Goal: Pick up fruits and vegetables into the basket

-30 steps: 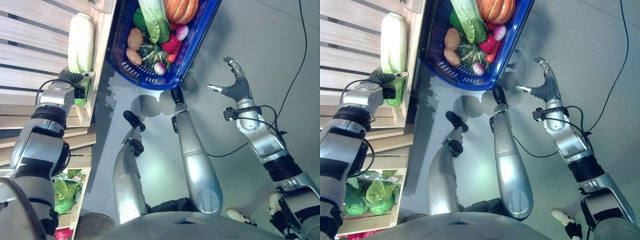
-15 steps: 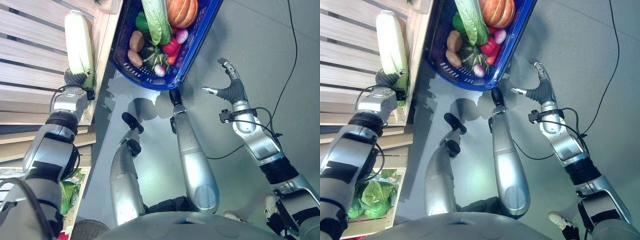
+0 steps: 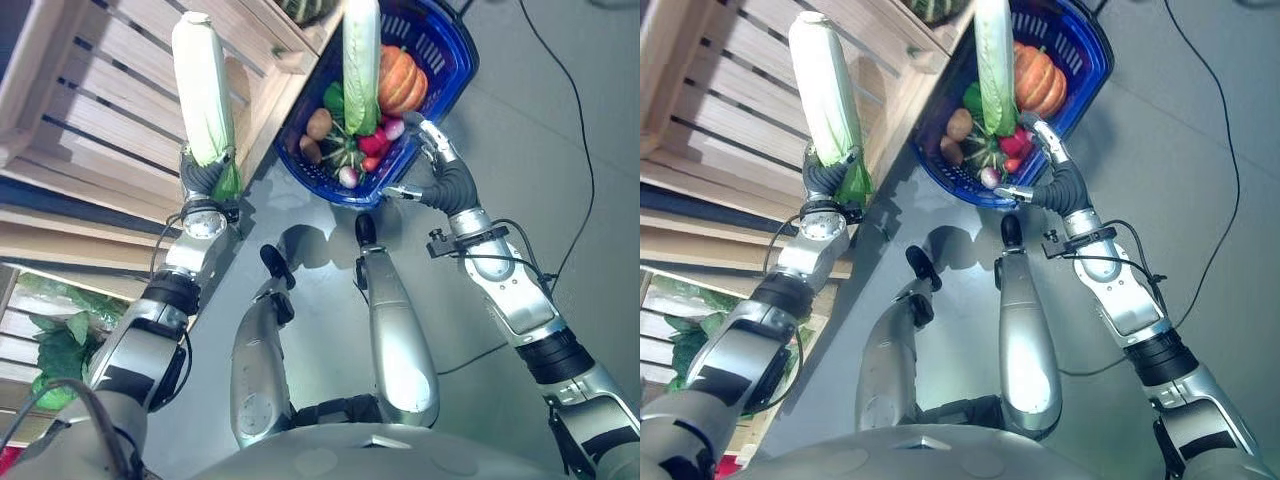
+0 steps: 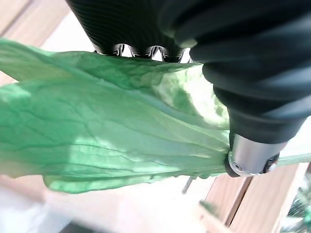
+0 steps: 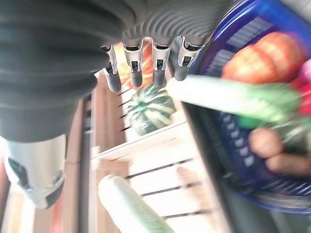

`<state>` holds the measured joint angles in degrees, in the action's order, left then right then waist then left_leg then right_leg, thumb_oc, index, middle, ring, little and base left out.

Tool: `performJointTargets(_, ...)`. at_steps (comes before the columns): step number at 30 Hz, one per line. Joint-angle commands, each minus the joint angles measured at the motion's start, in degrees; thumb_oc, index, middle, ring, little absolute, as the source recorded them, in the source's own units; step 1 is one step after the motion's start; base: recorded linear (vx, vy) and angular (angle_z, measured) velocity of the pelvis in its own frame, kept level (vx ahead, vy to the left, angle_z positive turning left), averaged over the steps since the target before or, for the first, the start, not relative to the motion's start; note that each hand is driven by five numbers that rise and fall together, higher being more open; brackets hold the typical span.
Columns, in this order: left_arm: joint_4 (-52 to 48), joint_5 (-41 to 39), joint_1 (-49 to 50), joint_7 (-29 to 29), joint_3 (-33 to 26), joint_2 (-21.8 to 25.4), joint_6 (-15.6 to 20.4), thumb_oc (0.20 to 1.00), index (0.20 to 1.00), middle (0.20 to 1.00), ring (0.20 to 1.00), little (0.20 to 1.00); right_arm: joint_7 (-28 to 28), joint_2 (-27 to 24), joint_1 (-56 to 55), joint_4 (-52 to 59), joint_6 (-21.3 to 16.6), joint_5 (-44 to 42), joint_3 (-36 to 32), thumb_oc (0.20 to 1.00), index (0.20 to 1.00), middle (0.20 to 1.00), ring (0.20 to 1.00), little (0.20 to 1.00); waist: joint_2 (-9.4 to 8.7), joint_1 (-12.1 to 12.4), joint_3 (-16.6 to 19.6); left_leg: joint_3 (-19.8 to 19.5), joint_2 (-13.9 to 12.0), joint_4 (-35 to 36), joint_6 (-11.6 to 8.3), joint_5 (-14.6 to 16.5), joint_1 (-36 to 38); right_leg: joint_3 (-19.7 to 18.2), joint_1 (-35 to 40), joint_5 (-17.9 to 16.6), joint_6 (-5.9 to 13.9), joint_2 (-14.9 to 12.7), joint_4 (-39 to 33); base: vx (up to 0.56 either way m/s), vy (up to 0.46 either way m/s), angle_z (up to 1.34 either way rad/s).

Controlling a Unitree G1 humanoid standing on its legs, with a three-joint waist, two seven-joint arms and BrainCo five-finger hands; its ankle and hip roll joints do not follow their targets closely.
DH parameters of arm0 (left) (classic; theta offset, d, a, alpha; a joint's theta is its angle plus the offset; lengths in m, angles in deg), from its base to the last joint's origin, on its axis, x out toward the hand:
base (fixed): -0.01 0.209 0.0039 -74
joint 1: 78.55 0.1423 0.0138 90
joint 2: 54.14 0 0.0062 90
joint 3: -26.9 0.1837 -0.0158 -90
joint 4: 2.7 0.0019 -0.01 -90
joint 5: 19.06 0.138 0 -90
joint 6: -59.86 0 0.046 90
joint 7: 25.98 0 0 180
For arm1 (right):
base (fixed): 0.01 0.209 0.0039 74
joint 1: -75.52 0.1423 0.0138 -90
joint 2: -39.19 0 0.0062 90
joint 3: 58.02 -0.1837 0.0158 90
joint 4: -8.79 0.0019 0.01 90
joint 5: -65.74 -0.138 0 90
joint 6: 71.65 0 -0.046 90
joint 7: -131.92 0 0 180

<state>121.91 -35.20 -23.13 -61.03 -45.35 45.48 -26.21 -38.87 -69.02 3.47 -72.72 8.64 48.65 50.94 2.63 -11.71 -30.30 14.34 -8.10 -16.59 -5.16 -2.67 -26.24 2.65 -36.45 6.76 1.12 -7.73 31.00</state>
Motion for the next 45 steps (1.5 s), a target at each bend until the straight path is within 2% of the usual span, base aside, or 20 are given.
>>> performJointTargets(1,-5.57,9.38,-0.33,-2.82,-0.94,5.01,5.46,0.2,0.2,0.2,0.2,0.2,-2.2,4.17,4.15,5.67,-2.53,-7.96,-0.53,1.0,1.0,1.0,1.0,1.0,-2.01,1.69,0.51,0.63,-0.12,-6.92,0.42,5.45,0.73,2.51,5.89,-0.73,1.76,-1.1,-4.31,0.03,-0.092,0.16)
performJointTargets(4,-9.01,14.21,-0.61,-3.12,0.52,6.22,5.62,0.2,0.2,0.2,0.2,0.2,0.15,6.39,6.77,6.42,-0.9,-8.91,0.51,1.0,1.0,1.0,1.0,1.0,-2.58,3.07,0.51,-0.14,0.01,-6.74,0.6,5.66,2.99,3.43,8.87,-1.07,1.84,-1.59,-5.13,0.03,-0.07,0.22)
performJointTargets(10,-14.02,21.19,-0.75,-3.64,2.46,7.1,5.93,0.2,0.2,0.2,0.2,0.2,4.21,9.63,10.38,6.33,-0.56,-11.54,1.89,1.0,1.0,1.0,1.0,1.0,-3.18,5.13,0.61,-1.14,0.55,-6.3,1.0,6.05,6.32,4.82,13.26,-1.3,1.95,-2.07,-6.43,0.04,-0.072,0.14)
performJointTargets(11,-15.71,24.7,-0.58,-4.01,3.81,6.9,5.96,0.2,0.2,0.2,0.2,0.2,5.55,11.23,11.66,5.93,0.16,-13.13,2.74,1.0,1.0,1.0,1.0,1.0,-3.37,6.06,1.46,-1.73,0.76,-6.29,1.09,6.32,7.17,5.53,14.85,-1.38,1.95,-2.2,-7.12,0.07,-0.081,0.13)
performJointTargets(16,-18.39,34.62,-1.18,-5.14,7.18,7.23,5.59,0.2,0.2,0.2,0.2,0.2,7.21,13.55,14.24,4.65,1.72,-17.65,4.95,1.0,1.0,1.0,1.0,1.0,-3.68,7.59,3.01,-2.78,0.95,-5.95,1.12,6.72,9.32,6.79,17.83,-1.45,1.96,-2.34,-8.16,0.08,-0.065,0.17)
performJointTargets(26,-21.2,44.08,-1.73,-3.37,12.88,7.27,4.01,0.2,0.2,0.2,0.2,0.2,10.81,17.1,15.43,0.17,2.01,-27.76,7.64,1.0,1.0,1.0,1.0,1.0,-4.39,9.66,5.91,-3.24,0.89,-4.63,1.13,7.19,13.07,8.75,23.03,-2.59,2.52,-3.24,-11.41,0.07,-0.038,0.11)
performJointTargets(32,-22.52,49.08,-1.95,-4.11,15.73,7.08,3.64,0.2,0.2,0.2,0.2,0.2,10.43,18.59,14.79,-2.32,2.1,-35.92,8.56,1.0,1.0,1.0,1.0,1.0,-4.71,10.21,6.61,-3.23,0.88,-3.72,1.12,7.49,14.47,9.24,24.59,-2.8,2.99,-3.48,-12.43,0.03,-0.012,0.06)
performJointTargets(36,-23.42,51.6,-2.67,-4.4,17.48,6.66,2.56,0.2,0.2,0.2,0.2,0.2,12.81,19.83,14.73,-4.88,1.64,-36.97,9.34,1.0,1.0,1.0,1.0,1.0,-4.98,10.59,6.86,-3.16,0.74,-3.37,1.13,7.67,14.98,9.53,25.24,-2.87,3.15,-3.54,-12.92,0.01,-0.019,0.01)
performJointTargets(39,-23.7,51.07,-2.82,-4.2,18.08,6.24,1.57,0.2,0.2,0.2,0.2,0.2,15.57,20.27,14.62,-6.15,1.31,-36.07,9.5,1.0,1.0,1.0,1.0,1.0,-5.08,10.7,6.85,-3.29,0.69,-3.35,1.1,7.73,15.06,9.66,25.47,-2.91,3.12,-3.51,-13.08,0.0,-0.011,0.0)
performJointTargets(41,-23.57,43.68,-2.58,-1.77,18.0,5.13,0.6,0.2,0.2,0.2,0.2,0.2,16.3,20.77,14.87,-7.07,0.18,-34.85,9.43,1.0,1.0,1.0,1.0,1.0,-5.05,10.72,6.76,-3.34,0.71,-3.25,1.15,7.7,15.15,9.64,25.63,-2.91,3.14,-3.48,-13.21,-0.01,0.0,0.03)
performJointTargets(45,-23.04,34.69,-2.06,0.41,17.39,2.61,-2.01,0.2,0.2,0.2,0.2,0.2,15.51,21.83,15.35,-6.94,-0.96,-30.88,9.09,1.0,1.0,1.0,1.0,1.0,-4.91,10.67,6.63,-3.65,0.82,-2.91,1.2,7.65,15.23,9.53,25.66,-2.82,3.23,-3.33,-13.33,0.0,0.0,0.0)
